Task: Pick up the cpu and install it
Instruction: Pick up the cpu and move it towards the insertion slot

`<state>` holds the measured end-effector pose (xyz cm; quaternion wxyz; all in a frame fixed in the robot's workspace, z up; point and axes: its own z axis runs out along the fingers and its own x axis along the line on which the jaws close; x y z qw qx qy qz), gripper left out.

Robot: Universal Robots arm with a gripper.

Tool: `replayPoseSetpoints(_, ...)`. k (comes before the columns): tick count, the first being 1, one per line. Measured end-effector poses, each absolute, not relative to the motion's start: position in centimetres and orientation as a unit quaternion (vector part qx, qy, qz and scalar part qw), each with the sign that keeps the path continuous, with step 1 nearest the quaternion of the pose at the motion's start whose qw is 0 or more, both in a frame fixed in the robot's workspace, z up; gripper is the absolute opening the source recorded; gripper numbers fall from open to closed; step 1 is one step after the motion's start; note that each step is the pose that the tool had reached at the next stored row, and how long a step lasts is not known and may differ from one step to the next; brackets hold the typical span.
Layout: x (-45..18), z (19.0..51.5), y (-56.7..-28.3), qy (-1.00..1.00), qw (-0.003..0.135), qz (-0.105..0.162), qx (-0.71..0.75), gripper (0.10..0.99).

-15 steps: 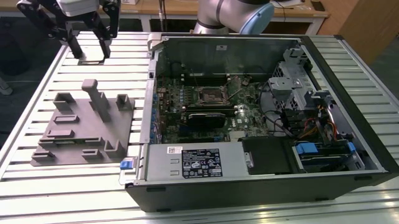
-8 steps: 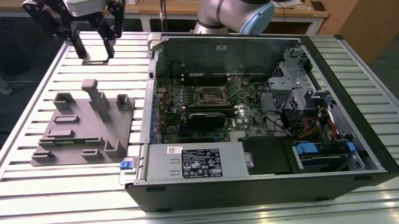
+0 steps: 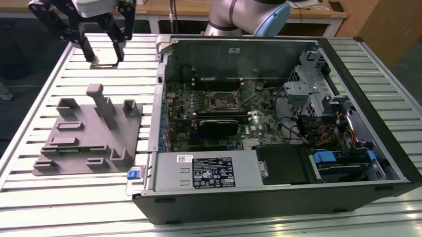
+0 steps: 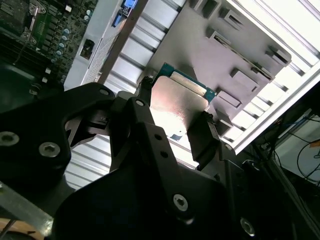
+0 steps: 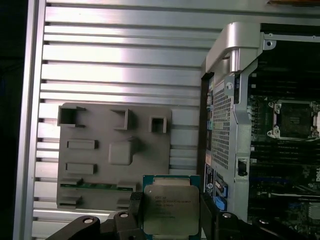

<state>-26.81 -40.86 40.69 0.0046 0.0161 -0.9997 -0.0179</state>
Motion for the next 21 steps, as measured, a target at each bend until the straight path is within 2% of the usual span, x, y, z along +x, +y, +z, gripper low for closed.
replayPoseSetpoints(21,-23.1,40.7,-40.9,-1.0,0.005,-0.018,0.016,0.541)
